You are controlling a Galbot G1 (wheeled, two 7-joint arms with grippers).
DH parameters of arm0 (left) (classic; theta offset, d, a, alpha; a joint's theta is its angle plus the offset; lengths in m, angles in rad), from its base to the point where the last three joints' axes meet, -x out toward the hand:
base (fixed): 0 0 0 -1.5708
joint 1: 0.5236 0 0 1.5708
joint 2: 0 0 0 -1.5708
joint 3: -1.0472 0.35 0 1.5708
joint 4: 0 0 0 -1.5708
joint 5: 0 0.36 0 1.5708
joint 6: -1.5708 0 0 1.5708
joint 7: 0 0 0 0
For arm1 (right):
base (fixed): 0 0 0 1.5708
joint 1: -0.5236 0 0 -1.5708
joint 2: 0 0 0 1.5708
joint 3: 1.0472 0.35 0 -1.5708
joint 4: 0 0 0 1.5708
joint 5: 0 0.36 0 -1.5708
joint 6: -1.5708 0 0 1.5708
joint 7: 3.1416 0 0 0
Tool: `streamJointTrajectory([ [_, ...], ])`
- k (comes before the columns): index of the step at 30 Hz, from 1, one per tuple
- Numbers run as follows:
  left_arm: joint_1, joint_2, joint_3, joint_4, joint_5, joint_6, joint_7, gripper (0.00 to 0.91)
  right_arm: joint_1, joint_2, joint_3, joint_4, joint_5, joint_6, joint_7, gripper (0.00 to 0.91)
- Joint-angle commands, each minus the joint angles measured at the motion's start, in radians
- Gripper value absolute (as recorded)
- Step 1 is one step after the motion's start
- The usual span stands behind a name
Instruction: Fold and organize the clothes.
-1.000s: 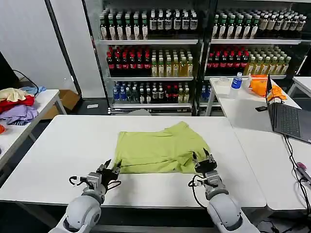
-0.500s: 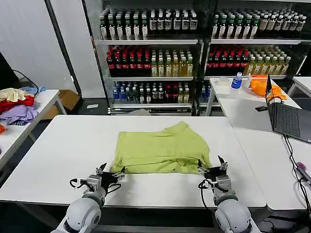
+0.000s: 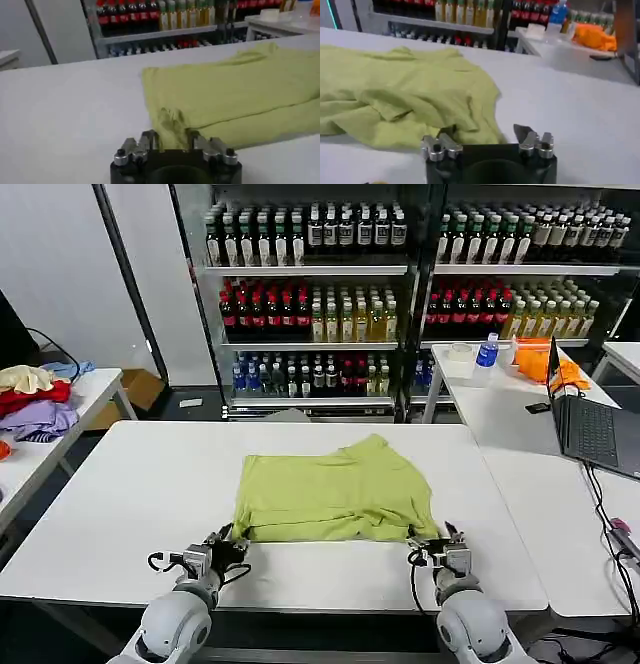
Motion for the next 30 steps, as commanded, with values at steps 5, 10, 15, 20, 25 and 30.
streamJointTrajectory([
  [5,0.014,-0.005,-0.004,0.005,-0.009,0.002,0.017,0.02,-0.007,0.004,-0.005,-0.001,0.059,-0.024,0.012,0.0],
  [10,0.027,-0.005,-0.007,0.006,-0.018,-0.001,0.026,0.02,-0.021,0.002,-0.003,0.015,0.049,-0.024,0.012,0.0],
  [15,0.063,-0.005,-0.013,-0.045,-0.012,0.006,0.032,0.02,-0.051,0.0,0.011,0.065,0.044,-0.024,0.016,0.0],
  [20,0.135,0.002,-0.038,-0.12,-0.014,0.016,0.029,0.02,-0.14,-0.017,0.045,0.164,0.032,-0.024,0.014,0.0],
  [25,0.255,0.006,-0.076,-0.229,-0.004,0.022,0.022,0.02,-0.258,-0.031,0.095,0.245,0.007,-0.024,0.01,0.0],
  [30,0.355,0.009,-0.104,-0.317,0.016,0.021,0.02,0.02,-0.368,-0.034,0.141,0.31,-0.02,-0.023,0.002,0.0],
])
